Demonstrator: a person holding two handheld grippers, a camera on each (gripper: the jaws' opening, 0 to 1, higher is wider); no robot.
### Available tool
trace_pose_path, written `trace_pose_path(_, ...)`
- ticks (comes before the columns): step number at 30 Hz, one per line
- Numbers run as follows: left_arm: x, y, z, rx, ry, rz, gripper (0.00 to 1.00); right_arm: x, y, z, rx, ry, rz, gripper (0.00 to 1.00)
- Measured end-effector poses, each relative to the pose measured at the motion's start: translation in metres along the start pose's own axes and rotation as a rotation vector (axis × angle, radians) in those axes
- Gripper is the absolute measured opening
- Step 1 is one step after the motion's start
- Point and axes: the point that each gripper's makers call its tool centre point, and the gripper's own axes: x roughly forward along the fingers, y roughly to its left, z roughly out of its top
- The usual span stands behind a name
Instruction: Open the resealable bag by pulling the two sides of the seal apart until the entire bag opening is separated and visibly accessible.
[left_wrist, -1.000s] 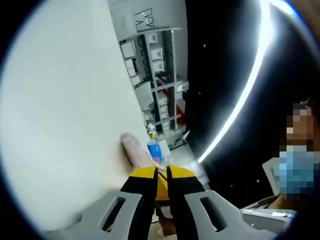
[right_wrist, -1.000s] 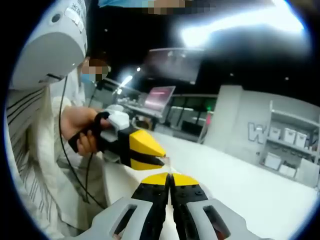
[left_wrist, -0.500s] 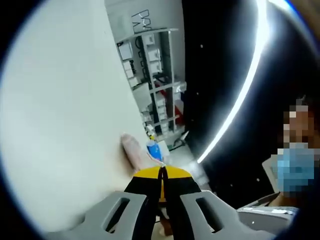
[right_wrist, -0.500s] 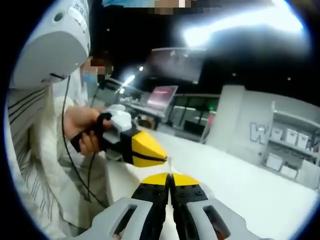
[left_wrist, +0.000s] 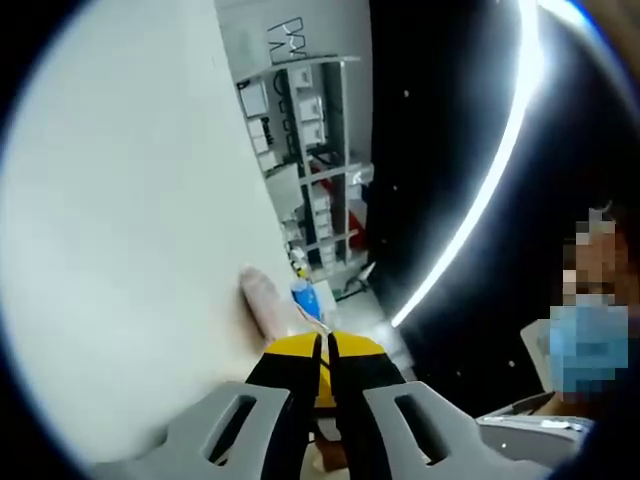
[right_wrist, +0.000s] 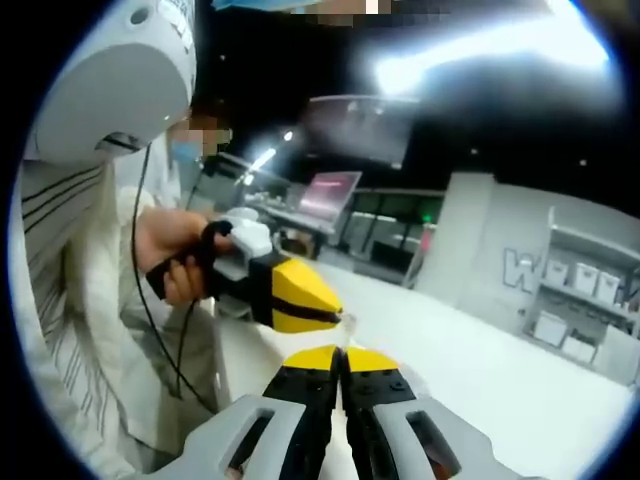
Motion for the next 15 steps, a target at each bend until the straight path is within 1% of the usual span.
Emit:
trace_pose_path(3, 0.0001, -0.0017, 0.0017, -0.009, -0.005, -0.006, 0.07, -0.0004, -0.0006, 0.0003, -0.004, 0.000, 0.000, 0.00)
trace_pose_path(9, 0.0004, -0.0027, -0.0014, -0.018, 0.010, 0.008, 0.09, -0.0021, -0.0001, 0.0032, -0.024, -0.016, 0.001, 0.00)
trace_pose_path(12, -0.0008, -0.0022, -0.0037, -0.005, 0.019, 0.030, 0.08, -0.0021, 0.0015, 0.0034, -0.031, -0.016, 0.005, 0.00)
trace_pose_path(15, -0.0019, -0.0012, -0.0016, -0.012, 0.014, 0.025, 0.08, -0.0025, 0.0033, 0.0034, -0.046, -0.015, 0.008, 0.00)
